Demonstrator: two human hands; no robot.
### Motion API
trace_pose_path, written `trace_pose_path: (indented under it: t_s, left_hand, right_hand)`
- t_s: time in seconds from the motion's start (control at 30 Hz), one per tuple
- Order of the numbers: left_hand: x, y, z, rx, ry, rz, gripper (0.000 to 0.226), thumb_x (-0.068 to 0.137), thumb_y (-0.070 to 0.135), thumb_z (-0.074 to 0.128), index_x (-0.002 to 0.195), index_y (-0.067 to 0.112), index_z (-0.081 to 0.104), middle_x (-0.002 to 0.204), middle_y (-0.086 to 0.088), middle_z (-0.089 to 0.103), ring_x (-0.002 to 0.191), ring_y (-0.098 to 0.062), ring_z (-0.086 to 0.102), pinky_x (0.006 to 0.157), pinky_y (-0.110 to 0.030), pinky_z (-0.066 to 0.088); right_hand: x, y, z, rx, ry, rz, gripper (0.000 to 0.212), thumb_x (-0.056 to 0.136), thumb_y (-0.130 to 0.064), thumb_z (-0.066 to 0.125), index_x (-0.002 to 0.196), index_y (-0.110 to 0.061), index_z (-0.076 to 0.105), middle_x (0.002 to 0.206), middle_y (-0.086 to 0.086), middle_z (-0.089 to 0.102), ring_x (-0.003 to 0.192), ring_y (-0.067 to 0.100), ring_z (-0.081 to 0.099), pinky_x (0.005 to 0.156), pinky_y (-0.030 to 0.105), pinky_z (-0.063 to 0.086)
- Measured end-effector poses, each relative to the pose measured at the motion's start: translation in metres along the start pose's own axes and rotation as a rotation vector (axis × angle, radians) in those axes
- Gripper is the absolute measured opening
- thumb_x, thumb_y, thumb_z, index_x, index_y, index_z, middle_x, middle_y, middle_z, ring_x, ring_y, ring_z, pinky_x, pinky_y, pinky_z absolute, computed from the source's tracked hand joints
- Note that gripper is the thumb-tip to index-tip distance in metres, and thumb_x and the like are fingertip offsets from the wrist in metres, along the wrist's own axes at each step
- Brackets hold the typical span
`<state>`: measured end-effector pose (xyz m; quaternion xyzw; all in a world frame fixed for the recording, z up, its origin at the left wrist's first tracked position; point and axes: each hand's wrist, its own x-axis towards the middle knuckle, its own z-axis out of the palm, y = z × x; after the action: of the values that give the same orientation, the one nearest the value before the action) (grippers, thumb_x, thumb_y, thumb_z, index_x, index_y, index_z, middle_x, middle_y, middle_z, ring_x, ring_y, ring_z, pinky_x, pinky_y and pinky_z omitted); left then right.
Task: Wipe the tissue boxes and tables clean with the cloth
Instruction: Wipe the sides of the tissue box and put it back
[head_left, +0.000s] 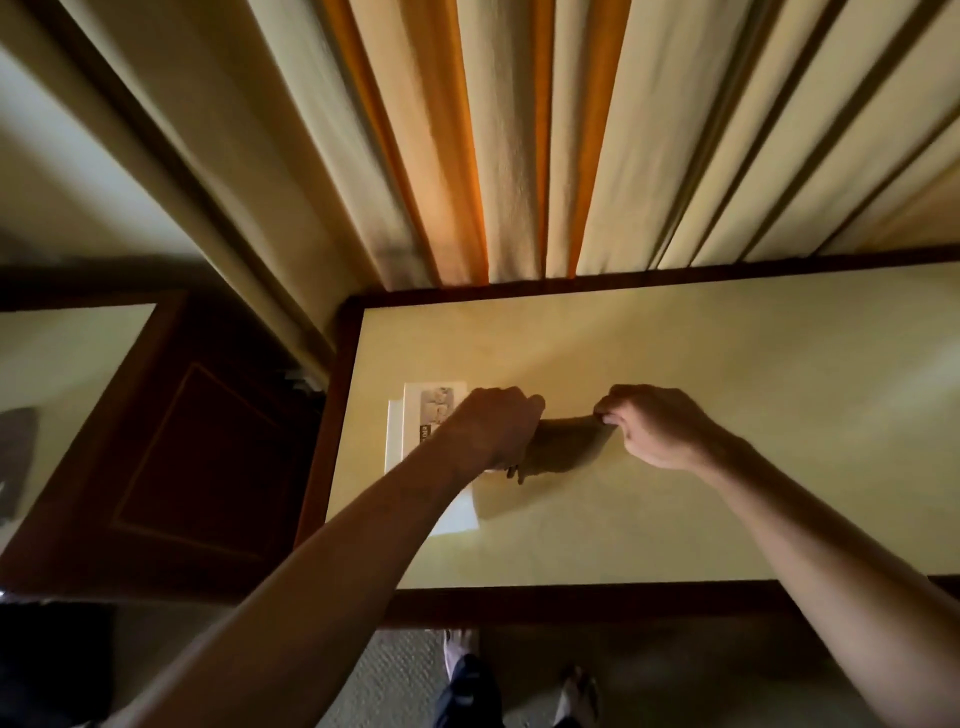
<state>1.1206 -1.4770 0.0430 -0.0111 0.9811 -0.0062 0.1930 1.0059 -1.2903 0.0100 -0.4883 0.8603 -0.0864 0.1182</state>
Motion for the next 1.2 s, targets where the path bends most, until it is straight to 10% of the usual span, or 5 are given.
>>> trace_pose_path:
  t_s: [0.27,0.47,0.8,1.07,1.2]
  left_hand:
    - [-0.005,0.031,0.015,0.12,0.223,-0.135,0.031,0.099,0.009,0.047,0.13,0.006,0.045,0.124,-0.015,0.056,0.11,-0.032,0.061,0.082,-0.041,0.05]
    - [-0.022,0.056,0.083,0.151,0.286,-0.037,0.021,0.085,0.001,0.057,0.103,0.004,0.067,0.088,-0.018,0.067,0.072,-0.031,0.07,0.051,-0.038,0.057]
    - [-0.046,0.084,0.128,0.114,-0.06,-0.036,0.044,0.093,0.012,0.062,0.135,0.007,0.05,0.143,-0.022,0.046,0.13,-0.035,0.046,0.095,-0.046,0.051]
    - [-0.07,0.059,0.074,-0.175,0.862,-0.322,0.047,0.089,0.032,0.066,0.128,0.007,0.059,0.141,-0.018,0.051,0.138,-0.032,0.039,0.12,-0.056,0.021]
    - [-0.098,0.043,0.066,-0.619,0.842,-0.853,0.099,0.086,0.069,0.054,0.155,0.009,0.015,0.165,-0.016,0.006,0.153,-0.03,0.003,0.123,-0.052,0.001]
  right_hand:
    - [-0.021,-0.011,0.019,-0.157,0.305,-0.034,0.006,0.086,-0.013,0.065,0.092,-0.011,0.068,0.081,0.003,0.066,0.06,0.018,0.062,0.044,0.03,0.051]
    - [-0.056,-0.008,0.074,-0.222,0.248,-0.059,0.03,0.066,-0.008,0.083,0.094,-0.008,0.07,0.079,0.004,0.067,0.058,0.017,0.062,0.042,0.027,0.046]
    - [-0.09,-0.019,0.12,-0.107,0.0,-0.02,0.027,0.072,-0.018,0.077,0.096,-0.013,0.066,0.095,0.002,0.065,0.081,0.014,0.061,0.058,0.025,0.053]
    - [-0.023,-0.046,0.059,0.171,0.08,0.055,0.032,0.096,-0.028,0.047,0.123,-0.019,0.061,0.125,-0.005,0.055,0.114,0.011,0.052,0.089,0.027,0.045]
    - [0.042,-0.079,0.023,0.472,0.148,0.011,0.042,0.1,-0.042,0.046,0.135,-0.019,0.051,0.137,-0.001,0.051,0.117,0.014,0.055,0.096,0.033,0.046]
